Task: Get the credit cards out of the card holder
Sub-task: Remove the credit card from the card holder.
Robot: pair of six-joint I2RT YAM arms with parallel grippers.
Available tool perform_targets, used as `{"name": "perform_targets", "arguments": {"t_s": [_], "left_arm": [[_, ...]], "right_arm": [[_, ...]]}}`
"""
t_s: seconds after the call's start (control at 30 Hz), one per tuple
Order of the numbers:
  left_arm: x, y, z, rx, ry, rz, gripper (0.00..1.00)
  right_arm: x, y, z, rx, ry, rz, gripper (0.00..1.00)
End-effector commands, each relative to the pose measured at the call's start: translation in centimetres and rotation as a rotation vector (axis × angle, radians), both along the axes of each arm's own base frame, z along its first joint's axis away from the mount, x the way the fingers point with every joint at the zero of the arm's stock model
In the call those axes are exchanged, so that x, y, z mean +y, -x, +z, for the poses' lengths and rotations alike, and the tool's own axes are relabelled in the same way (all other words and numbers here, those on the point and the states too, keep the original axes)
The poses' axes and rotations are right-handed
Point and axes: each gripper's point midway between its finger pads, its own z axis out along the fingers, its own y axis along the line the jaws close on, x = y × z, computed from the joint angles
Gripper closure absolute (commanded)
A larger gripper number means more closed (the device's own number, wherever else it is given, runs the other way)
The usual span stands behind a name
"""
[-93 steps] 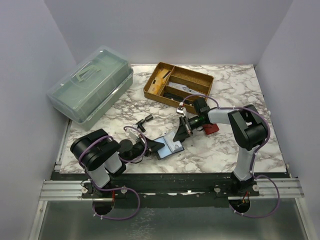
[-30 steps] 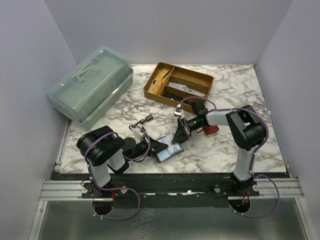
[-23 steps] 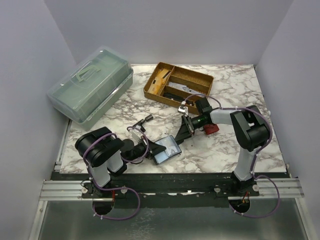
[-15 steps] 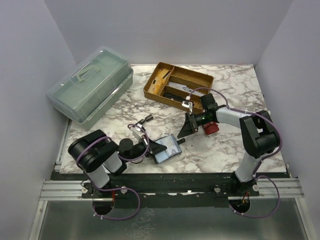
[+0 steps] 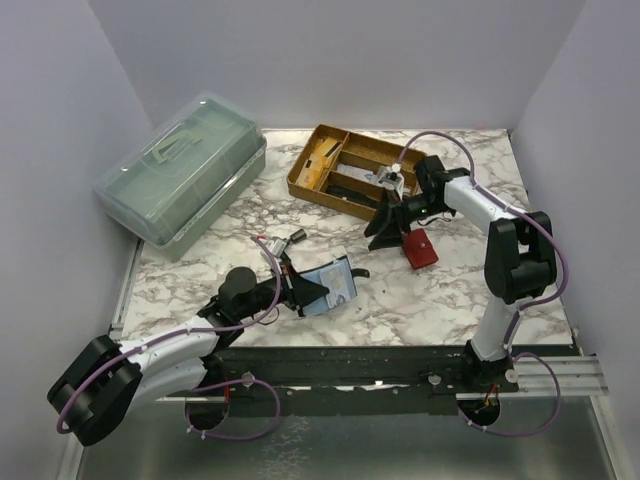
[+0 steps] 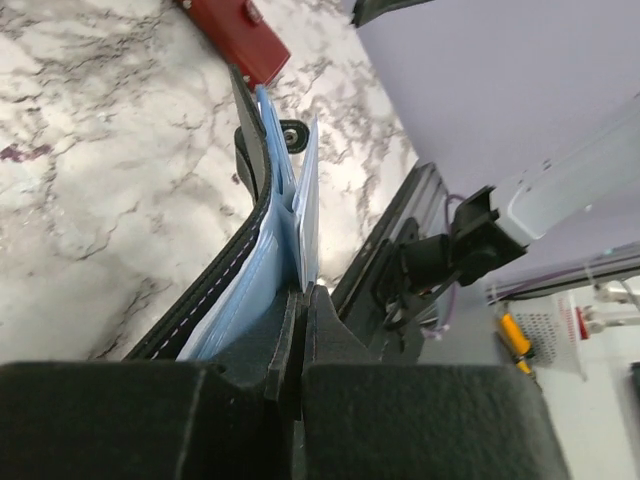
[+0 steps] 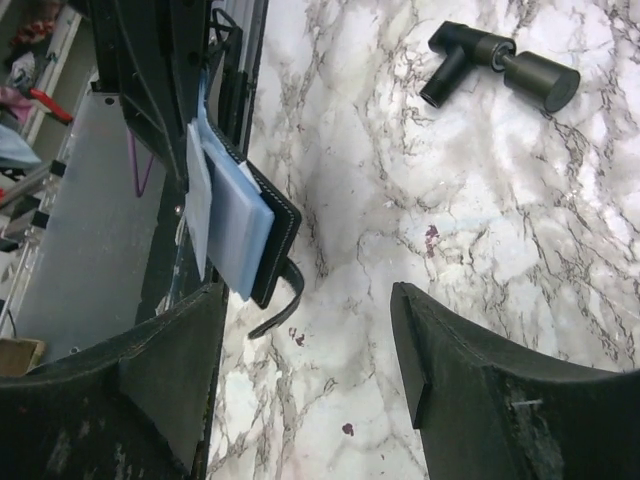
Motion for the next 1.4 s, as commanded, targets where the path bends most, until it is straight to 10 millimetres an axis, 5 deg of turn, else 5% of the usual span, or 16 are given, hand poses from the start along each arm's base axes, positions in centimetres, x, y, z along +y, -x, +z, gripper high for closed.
{"name": "perform_targets", "arguments": {"t_s": [0.0,0.27,0.5,0.9,1.37], "left_arm": [[0.6,0.8,-1.3,-0.050,-0.128,-0.047,1.00],[-0.4,0.7,0.2,-0.125,-0.137,-0.112,1.00],[-1.0,0.6,0.7,-0.164,-0.144,-0.153,1.00],[-1.2,0.4,1.0,-0.200,-0.152,-0.163,1.00],[-1.4,0.3,1.2,-0.225,-0.156,-0.176,1.00]], "right_arm": [[0.3,1.6,0.7,-0.059,-0.033,0.068,0.26],[3.0,4.3,-0.8,-0.001,-0.018,0.158,0.15],[3.7,5.2,-2.4,-0.015,-0.003,0.212,0.16],[4.0,7.3,-2.2,-0.031,-0.077,0.292,0.49],[4.2,8.3,-2.1,-0.011,-0.097,0.312,0.74]]}}
